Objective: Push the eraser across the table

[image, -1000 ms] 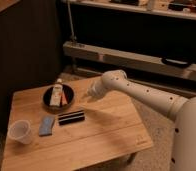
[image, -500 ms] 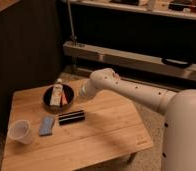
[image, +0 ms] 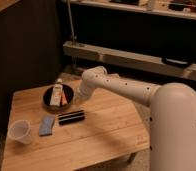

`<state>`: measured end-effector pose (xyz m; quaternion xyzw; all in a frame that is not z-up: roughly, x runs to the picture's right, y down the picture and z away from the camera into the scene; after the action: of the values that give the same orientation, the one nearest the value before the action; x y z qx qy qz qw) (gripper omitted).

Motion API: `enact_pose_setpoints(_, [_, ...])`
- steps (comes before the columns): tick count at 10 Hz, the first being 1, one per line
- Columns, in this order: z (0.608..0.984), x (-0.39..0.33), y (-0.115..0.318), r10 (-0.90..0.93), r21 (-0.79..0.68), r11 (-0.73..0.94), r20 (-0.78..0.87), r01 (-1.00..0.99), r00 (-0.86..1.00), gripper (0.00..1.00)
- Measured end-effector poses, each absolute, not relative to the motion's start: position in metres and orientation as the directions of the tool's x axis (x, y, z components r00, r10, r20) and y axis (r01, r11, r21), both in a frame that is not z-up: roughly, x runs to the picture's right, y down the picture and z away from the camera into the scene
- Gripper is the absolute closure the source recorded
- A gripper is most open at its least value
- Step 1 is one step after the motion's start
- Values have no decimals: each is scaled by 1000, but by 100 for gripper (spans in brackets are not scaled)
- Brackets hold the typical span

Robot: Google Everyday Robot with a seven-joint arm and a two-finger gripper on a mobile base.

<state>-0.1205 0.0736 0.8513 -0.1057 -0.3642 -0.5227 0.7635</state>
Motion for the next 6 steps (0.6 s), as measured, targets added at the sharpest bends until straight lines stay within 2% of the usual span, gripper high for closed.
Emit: enact_pose_setpoints(6, [813, -166, 97, -705, 302, 341, 709, 890, 30, 100])
